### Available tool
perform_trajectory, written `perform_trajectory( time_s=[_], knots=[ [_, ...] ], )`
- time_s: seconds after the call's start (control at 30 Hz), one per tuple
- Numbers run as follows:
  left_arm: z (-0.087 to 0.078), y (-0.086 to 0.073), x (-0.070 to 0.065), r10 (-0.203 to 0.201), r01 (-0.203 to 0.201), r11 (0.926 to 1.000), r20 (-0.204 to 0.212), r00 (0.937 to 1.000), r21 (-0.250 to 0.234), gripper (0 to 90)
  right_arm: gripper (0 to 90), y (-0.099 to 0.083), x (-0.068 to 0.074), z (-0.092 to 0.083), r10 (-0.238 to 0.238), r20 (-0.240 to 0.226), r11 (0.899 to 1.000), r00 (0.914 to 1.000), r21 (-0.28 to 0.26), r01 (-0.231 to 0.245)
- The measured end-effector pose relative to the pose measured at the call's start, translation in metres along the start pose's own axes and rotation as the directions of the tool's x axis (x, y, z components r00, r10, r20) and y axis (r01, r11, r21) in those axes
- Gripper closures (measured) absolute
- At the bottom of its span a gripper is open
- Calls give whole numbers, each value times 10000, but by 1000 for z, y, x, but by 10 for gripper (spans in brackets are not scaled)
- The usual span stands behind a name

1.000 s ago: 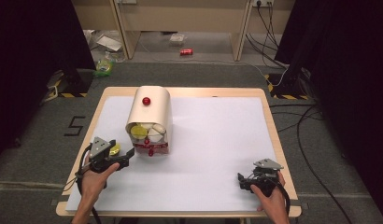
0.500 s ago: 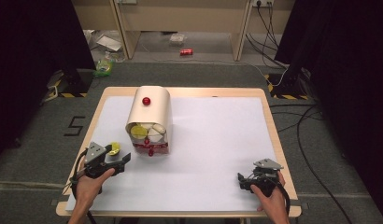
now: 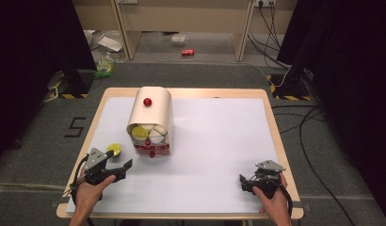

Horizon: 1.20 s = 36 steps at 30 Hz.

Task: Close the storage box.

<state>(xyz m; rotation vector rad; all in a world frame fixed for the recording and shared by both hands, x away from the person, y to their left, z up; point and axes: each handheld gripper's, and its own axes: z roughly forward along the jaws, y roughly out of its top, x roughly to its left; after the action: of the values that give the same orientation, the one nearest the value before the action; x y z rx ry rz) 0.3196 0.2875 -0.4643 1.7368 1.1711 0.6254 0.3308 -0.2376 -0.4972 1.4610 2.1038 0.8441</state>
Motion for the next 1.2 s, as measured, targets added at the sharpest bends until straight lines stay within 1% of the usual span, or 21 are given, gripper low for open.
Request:
perform_trajectory(
  time_s=[0.2, 0.4, 0.5, 0.77, 0.9, 1.0, 1.2],
  knots=[
    [-6, -6, 2, -76, 76, 10000, 4, 10000, 17, 151, 11, 0, 0, 0, -2, 5, 10000, 10000, -14, 2],
    [-11, -10, 1, -45, 45, 10000, 21, 10000, 3, 151, 10, 0, 0, 0, -9, 5, 10000, 10000, -10, 9],
    [-12, -11, 0, -125, 125, 9999, 188, 9997, -1, 151, 11, 0, 0, 0, -21, 4, 10000, 10000, -17, 21],
    [-13, -17, -6, -1, -3, 9999, 310, 9995, 133, 151, 11, 0, 0, 0, 5, 5, 10000, 10000, -7, -5],
    [-13, -21, -9, 129, -145, 9992, 441, 9989, 364, 151, 11, 0, 0, 0, -4, 8, 10000, 10000, -13, 4],
    [-13, -25, -11, 164, -187, 9988, 503, 9986, 452, 151, 11, 0, 0, 0, -5, 6, 10000, 10000, -9, 5],
    [-12, -31, -14, 273, -302, 9978, 507, 9983, 584, 151, 11, 0, 0, 0, 0, 5, 10000, 10000, -6, 0]
  ],
)
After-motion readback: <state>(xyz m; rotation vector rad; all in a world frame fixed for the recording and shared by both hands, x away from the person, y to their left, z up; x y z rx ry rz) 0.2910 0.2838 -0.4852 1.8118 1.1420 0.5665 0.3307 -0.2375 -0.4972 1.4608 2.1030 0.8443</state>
